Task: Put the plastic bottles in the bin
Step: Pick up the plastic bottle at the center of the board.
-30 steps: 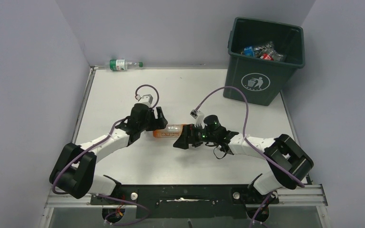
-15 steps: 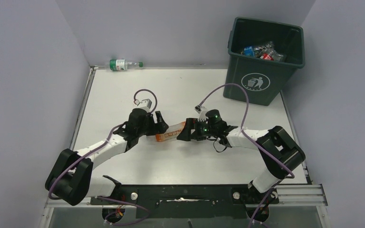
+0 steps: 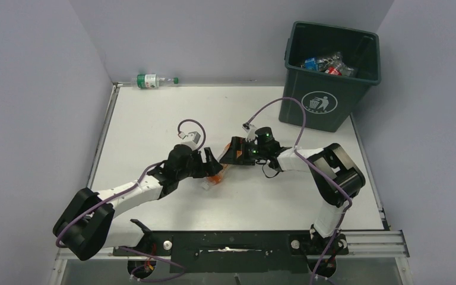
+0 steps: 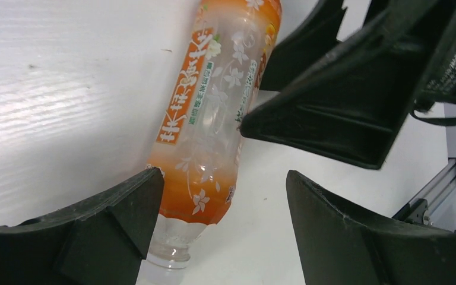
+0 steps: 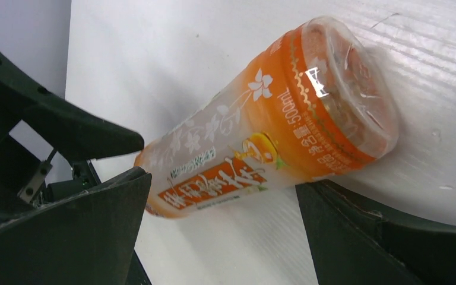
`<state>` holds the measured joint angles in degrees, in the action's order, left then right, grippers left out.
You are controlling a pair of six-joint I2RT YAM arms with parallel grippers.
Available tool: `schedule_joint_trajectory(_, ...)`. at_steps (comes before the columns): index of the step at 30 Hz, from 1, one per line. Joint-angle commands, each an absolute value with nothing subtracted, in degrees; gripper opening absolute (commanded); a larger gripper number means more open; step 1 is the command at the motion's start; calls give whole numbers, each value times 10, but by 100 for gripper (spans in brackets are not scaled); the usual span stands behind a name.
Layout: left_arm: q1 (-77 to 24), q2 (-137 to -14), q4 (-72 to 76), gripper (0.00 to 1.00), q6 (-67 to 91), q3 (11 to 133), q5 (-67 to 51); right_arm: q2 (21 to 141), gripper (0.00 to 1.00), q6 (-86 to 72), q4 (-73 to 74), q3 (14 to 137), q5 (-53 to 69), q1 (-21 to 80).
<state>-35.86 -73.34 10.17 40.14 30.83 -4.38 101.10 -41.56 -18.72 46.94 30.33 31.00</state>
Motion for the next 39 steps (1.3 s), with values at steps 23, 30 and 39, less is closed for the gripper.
schedule_joint_trajectory(23,-441,-703,327,76,483,249,-70,1079,99,-377,-83,571,279,329)
schedule_joint_trajectory(30,-444,-660,310,76,474,250,-66,1105,80,-370,-73,583,285,329)
schedule_joint_trajectory(39,-427,-577,115,76,414,324,-9,1093,57,-358,-64,583,282,320)
